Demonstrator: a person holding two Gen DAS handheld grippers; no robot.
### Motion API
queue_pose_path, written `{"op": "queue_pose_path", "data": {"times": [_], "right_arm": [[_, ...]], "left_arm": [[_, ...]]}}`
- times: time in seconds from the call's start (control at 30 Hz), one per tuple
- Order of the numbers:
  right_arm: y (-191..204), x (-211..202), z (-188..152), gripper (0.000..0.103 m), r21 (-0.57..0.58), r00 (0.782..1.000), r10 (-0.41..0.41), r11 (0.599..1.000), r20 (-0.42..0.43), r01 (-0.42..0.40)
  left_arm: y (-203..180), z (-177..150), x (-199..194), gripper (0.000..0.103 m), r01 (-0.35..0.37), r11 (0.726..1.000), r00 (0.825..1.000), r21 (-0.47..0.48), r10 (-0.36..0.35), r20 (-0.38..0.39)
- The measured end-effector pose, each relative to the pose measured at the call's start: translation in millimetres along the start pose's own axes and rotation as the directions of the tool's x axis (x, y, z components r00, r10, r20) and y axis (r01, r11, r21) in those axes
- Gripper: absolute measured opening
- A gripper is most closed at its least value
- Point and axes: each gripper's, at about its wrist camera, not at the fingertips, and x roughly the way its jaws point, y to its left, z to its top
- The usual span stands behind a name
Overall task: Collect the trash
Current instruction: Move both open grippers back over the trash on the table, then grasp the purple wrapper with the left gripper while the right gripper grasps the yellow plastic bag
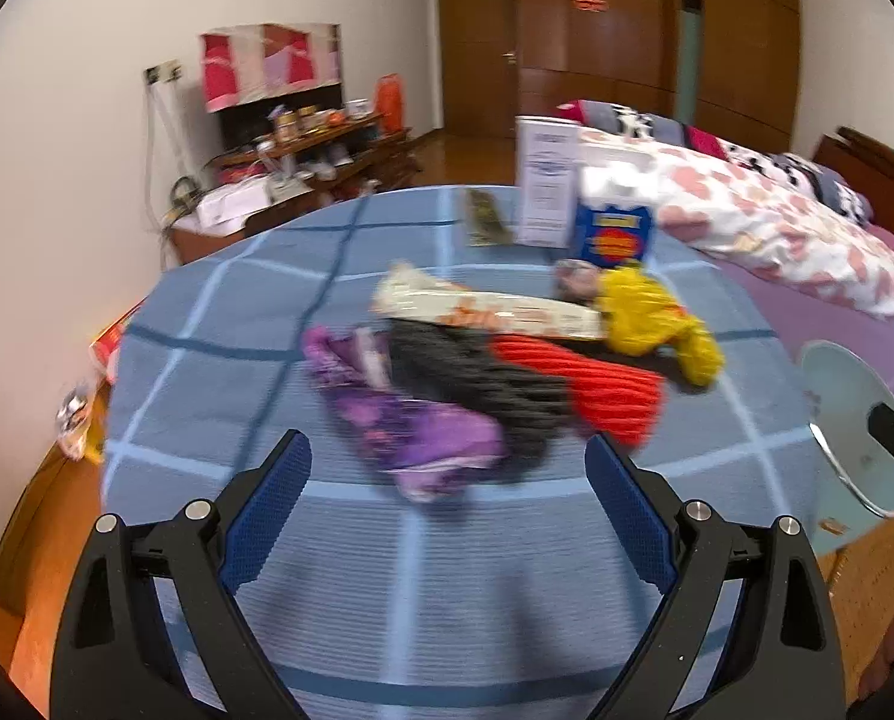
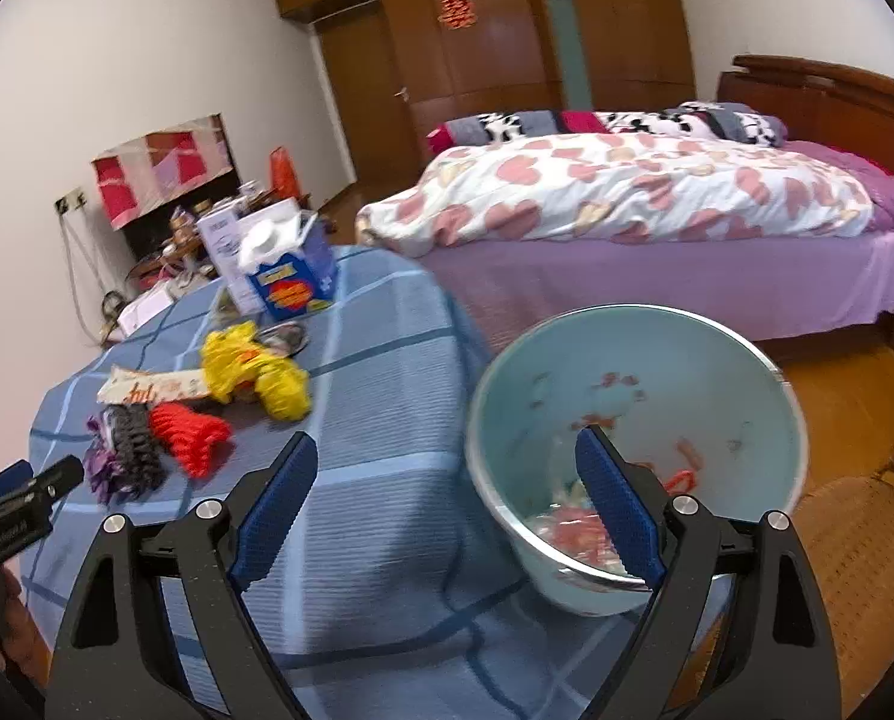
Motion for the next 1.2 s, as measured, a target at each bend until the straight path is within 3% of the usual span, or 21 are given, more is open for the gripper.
{"op": "queue_pose_path", "data": {"times": [0.33, 0.63, 0.8, 0.87, 0.93, 1.07, 1.2], "right_arm": [[45, 26, 3, 0.085, -0.091, 0.998, 0.057, 0.994, -0.038, -0.06], [65, 49, 6, 0.084, -0.115, 0.993, 0.09, 0.989, -0.073, -0.098], [65, 59, 10, 0.084, -0.113, 0.993, 0.084, 0.989, -0.086, -0.093], [65, 62, 12, 0.083, -0.117, 0.992, 0.082, 0.989, -0.09, -0.093], [63, 65, 13, 0.083, -0.114, 0.992, 0.084, 0.989, -0.098, -0.095], [61, 75, 18, 0.083, -0.097, 0.989, 0.092, 0.99, -0.116, -0.103], [66, 86, 29, 0.083, -0.109, 0.985, 0.103, 0.987, -0.137, -0.118]], "left_arm": [[52, 4, 21, 0.086, -0.06, 0.988, 0.998, -0.142, 0.055, -0.04], [52, 16, 55, 0.08, -0.064, 0.976, 0.994, -0.209, 0.044, -0.099], [34, 21, 74, 0.079, -0.085, 0.981, 0.989, -0.173, 0.062, -0.131], [33, 17, 83, 0.067, -0.073, 0.982, 0.985, -0.173, 0.045, -0.165], [39, 13, 87, 0.064, -0.056, 0.979, 0.983, -0.198, 0.019, -0.185], [50, 11, 90, 0.044, -0.03, 0.976, 0.981, -0.216, -0.012, -0.192], [60, 9, 90, 0.033, 0.012, 0.977, 0.979, -0.213, -0.055, -0.197]]}}
